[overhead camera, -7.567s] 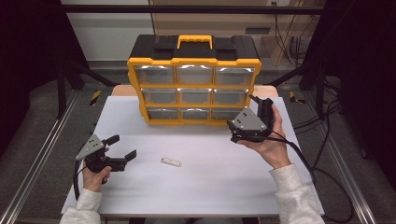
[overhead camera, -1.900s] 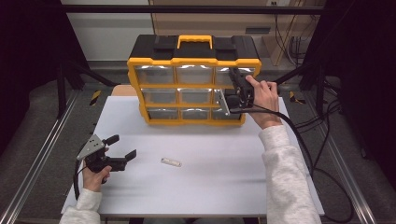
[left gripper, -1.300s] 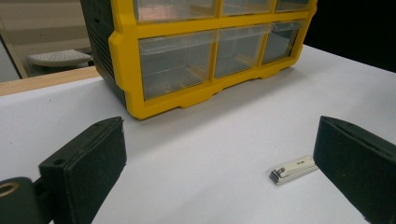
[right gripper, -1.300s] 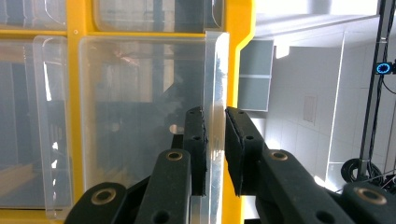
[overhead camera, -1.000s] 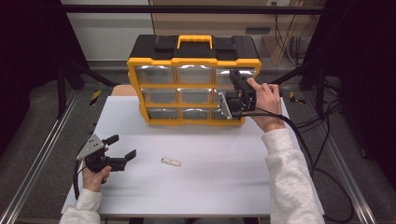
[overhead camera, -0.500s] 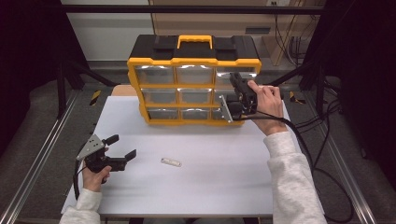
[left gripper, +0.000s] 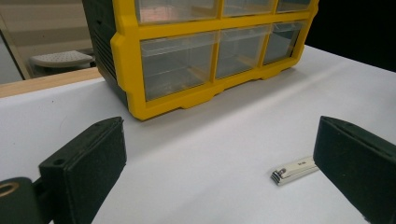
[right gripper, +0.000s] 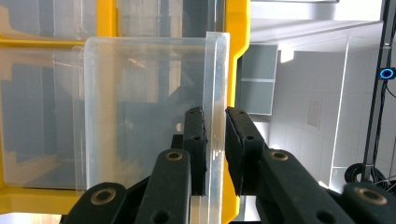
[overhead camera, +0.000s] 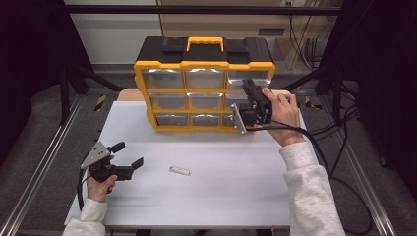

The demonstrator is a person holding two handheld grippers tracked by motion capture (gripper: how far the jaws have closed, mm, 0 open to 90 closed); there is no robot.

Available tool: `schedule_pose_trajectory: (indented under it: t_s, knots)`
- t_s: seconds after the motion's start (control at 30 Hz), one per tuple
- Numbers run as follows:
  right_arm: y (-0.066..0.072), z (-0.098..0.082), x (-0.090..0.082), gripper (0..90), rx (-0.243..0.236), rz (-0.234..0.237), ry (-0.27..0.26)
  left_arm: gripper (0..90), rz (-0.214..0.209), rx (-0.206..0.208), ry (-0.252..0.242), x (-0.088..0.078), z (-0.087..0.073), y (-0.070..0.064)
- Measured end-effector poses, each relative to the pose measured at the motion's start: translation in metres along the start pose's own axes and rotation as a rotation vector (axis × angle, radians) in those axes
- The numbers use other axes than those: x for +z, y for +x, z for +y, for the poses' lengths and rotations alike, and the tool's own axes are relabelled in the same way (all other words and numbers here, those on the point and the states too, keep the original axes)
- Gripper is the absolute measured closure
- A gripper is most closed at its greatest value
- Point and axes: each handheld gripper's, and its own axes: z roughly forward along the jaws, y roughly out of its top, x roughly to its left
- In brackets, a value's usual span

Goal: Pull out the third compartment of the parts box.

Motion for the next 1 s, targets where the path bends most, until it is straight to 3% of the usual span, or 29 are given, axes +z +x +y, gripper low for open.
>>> schedule_pose_trajectory:
  t_s: [1.0]
  knots:
    - [-0.003, 0.003, -0.024, 78.9, -0.009, 0.019, -0.024, 2.0, 0.000, 0.004, 0.002, 0.001, 0.000, -0.001]
